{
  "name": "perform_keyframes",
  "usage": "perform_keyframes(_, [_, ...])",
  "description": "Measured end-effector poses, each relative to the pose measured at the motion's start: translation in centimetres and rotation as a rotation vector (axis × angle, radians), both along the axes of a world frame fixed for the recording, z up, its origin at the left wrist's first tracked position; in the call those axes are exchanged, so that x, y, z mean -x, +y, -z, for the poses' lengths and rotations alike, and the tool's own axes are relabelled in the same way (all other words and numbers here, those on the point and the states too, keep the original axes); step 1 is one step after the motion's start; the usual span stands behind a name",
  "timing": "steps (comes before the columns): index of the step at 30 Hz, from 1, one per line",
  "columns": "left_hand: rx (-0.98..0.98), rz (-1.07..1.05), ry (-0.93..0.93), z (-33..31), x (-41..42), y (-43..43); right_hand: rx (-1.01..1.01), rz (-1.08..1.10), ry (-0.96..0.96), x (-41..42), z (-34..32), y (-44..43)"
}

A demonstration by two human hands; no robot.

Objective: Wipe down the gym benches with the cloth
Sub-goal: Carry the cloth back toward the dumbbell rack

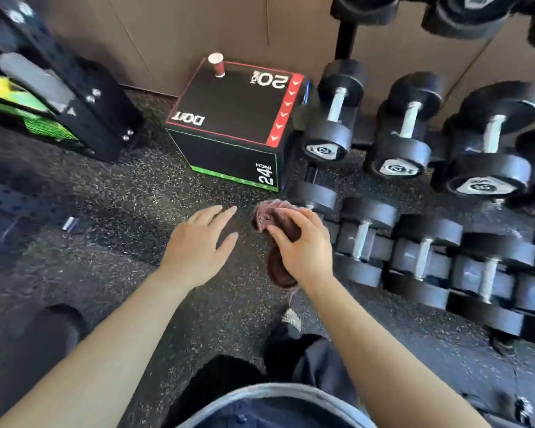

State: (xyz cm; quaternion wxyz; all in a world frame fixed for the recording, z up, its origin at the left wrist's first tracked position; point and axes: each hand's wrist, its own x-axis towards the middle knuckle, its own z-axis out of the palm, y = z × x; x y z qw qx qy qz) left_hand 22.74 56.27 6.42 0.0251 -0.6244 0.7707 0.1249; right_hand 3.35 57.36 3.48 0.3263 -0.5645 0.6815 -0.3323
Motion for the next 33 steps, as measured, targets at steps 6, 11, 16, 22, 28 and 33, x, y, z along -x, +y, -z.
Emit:
perform_keyframes(6, [-0.029,-0.035,0.034,0.8,-1.2,-7.6,-0.04,-0.037,0.016,-1.5,0.2,-8.1])
perform_keyframes(11, [-0.044,-0.017,0.073,2.2,-3.7,-15.9,-0.096,-0.012,0.047,-4.0,1.8,-15.1])
perform_keyframes(16, [-0.049,0.055,0.116,3.6,-7.5,-26.1,-0.125,0.071,0.072,-8.1,3.6,-23.1])
perform_keyframes(22, [-0.078,0.114,0.085,4.9,-13.5,-38.6,-0.192,0.164,0.062,-13.9,5.5,-33.3])
perform_keyframes(28, [-0.12,0.16,0.071,7.5,-15.4,-47.0,-0.203,0.229,0.039,-16.7,7.6,-41.5])
perform_keyframes(33, [-0.173,0.165,0.082,11.6,-15.2,-53.0,-0.252,0.239,0.067,-17.1,11.6,-47.8])
